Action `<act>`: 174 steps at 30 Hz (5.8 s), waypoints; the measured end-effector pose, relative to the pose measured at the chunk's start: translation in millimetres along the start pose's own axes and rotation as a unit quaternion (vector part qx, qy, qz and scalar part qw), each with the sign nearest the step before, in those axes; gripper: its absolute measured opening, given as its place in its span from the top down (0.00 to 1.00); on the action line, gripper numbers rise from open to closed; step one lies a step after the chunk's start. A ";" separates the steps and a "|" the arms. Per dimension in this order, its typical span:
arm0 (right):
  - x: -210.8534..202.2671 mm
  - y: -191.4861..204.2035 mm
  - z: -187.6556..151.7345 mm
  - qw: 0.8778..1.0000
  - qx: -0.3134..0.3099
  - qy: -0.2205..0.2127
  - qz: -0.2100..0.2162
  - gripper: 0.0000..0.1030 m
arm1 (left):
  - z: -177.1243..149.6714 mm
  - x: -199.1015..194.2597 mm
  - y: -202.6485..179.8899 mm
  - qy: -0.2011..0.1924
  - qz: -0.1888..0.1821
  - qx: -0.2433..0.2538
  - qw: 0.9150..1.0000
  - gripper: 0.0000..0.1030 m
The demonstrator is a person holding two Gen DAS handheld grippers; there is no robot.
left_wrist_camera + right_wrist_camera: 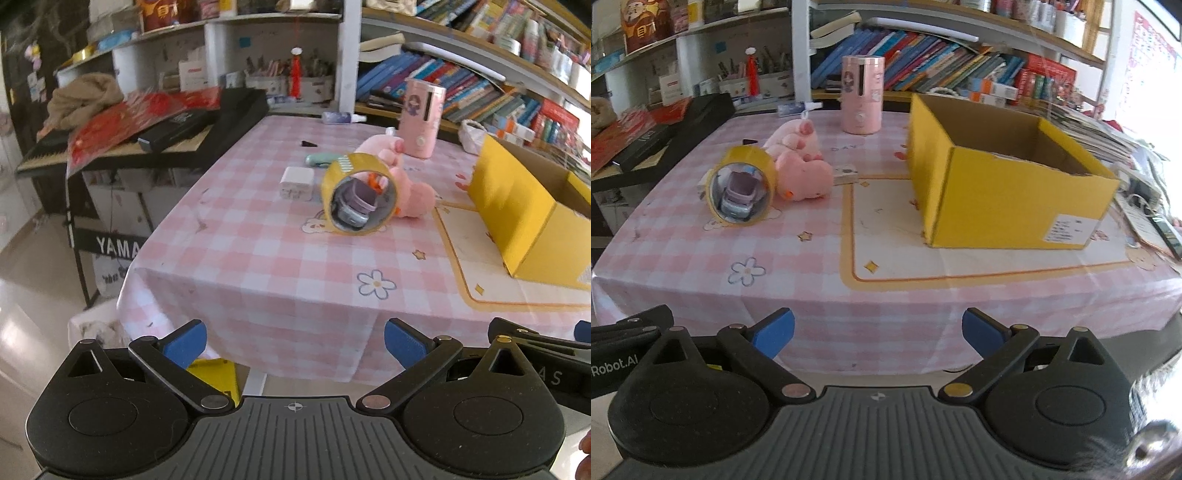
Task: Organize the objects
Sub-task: 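Reach the left tool to the yellow tape roll and grasp it, then lift the tape roll with the left tool while the right tool grasps the purple toy, then carry the tape roll and purple toy toward the yellow box with both tools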
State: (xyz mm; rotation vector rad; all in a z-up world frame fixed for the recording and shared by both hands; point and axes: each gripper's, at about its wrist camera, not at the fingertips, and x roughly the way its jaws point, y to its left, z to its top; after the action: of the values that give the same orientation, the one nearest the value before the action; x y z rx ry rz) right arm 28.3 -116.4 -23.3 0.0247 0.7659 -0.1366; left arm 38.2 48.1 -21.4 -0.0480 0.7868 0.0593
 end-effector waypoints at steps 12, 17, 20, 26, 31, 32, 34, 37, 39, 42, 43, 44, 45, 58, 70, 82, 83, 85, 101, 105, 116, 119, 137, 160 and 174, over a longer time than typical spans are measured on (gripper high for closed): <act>30.9 18.7 42.2 0.995 -0.036 -0.025 0.086 0.28 | 23.6 26.6 8.5 -0.007 0.021 -0.015 1.000 0.01; 49.3 21.5 62.8 0.993 -0.042 -0.034 0.104 0.31 | 36.2 40.1 5.9 -0.015 0.019 -0.016 1.000 0.02; 59.0 20.5 75.8 0.992 -0.043 -0.046 0.110 0.36 | 45.0 49.1 -0.9 -0.021 0.015 -0.010 1.000 0.02; 68.8 12.6 107.0 0.988 -0.044 -0.093 0.118 0.42 | 64.1 73.5 -27.7 -0.035 0.002 0.030 0.999 0.03; 74.3 5.9 126.8 0.984 -0.060 -0.126 0.110 0.42 | 75.0 103.8 -52.0 -0.033 0.001 0.066 0.997 0.02; 75.6 4.9 129.1 0.984 -0.063 -0.129 0.109 0.42 | 76.9 112.3 -57.7 -0.030 0.004 0.073 0.997 0.02; 79.1 2.0 133.9 0.983 -0.068 -0.133 0.107 0.42 | 78.0 124.1 -65.2 -0.023 0.005 0.082 0.996 0.02; 84.5 -1.1 139.0 0.982 -0.074 -0.135 0.106 0.42 | 80.8 139.8 -74.8 -0.016 0.012 0.095 0.995 0.02; 88.7 -2.8 141.4 0.982 -0.078 -0.133 0.105 0.42 | 83.2 146.0 -77.2 -0.018 0.013 0.097 0.995 0.02; 94.5 -4.1 141.7 0.983 -0.080 -0.125 0.107 0.42 | 88.2 151.8 -78.1 -0.023 0.006 0.095 0.995 0.09; 96.3 -3.9 141.8 0.983 -0.080 -0.122 0.108 0.42 | 90.1 152.9 -77.9 -0.020 0.001 0.096 0.995 0.17; 98.2 -3.8 142.3 0.983 -0.079 -0.121 0.109 0.42 | 92.3 153.2 -76.7 -0.015 -0.004 0.096 0.995 0.17; 100.0 -3.4 142.8 0.983 -0.079 -0.119 0.111 0.41 | 94.7 152.8 -73.9 -0.007 -0.012 0.091 0.996 0.17; 114.2 5.0 142.0 0.986 -0.063 -0.092 0.125 0.38 | 98.6 143.0 3.5 0.092 -0.142 -0.130 0.977 0.18; 101.7 2.2 134.2 0.985 -0.060 -0.101 0.127 0.37 | 107.6 137.2 -4.0 0.097 -0.133 -0.105 0.981 0.18; 111.9 41.4 119.5 0.971 -0.113 -0.048 0.203 0.37 | 84.1 74.3 77.9 -0.022 -0.066 -0.240 0.968 0.18; 115.0 52.5 117.0 0.966 -0.132 -0.038 0.218 0.38 | 81.2 71.9 83.8 -0.021 -0.055 -0.249 0.967 0.18; 120.6 71.6 113.2 0.957 -0.162 -0.025 0.239 0.39 | 74.4 67.5 93.7 -0.018 -0.036 -0.267 0.963 0.18; 158.7 122.9 110.2 0.945 -0.206 0.038 0.250 0.61 | 66.4 56.2 98.3 -0.009 -0.038 -0.251 0.967 0.18; 133.1 98.9 121.6 0.951 -0.181 0.021 0.249 0.61 | 77.9 53.3 91.1 -0.017 -0.062 -0.227 0.972 0.18; 47.8 22.1 119.0 0.974 -0.096 -0.044 0.198 0.61 | 90.3 29.7 54.5 -0.035 -0.139 -0.165 0.976 0.18; 34.8 12.9 105.9 0.980 -0.079 -0.048 0.178 0.61 | 76.9 25.4 44.4 -0.023 -0.153 -0.147 0.977 0.18; -34.1 -11.9 17.3 0.993 -0.025 -0.025 0.116 0.61 | 10.8 -22.8 28.7 0.013 -0.195 -0.066 0.979 0.18; -89.2 -72.8 -49.3 0.997 0.078 -0.020 0.022 0.61 | -23.9 -46.8 -23.5 0.040 -0.276 0.033 0.960 0.18; -97.5 -120.0 -58.5 0.991 0.126 -0.025 -0.032 0.61 | -20.2 -43.6 -80.1 0.049 -0.324 0.091 0.940 0.18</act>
State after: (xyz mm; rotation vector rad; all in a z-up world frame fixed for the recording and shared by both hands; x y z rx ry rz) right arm -97.4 -219.9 5.3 0.2364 0.6957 -0.2947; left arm -1.1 -34.6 -3.0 -0.1341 0.8405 -0.6467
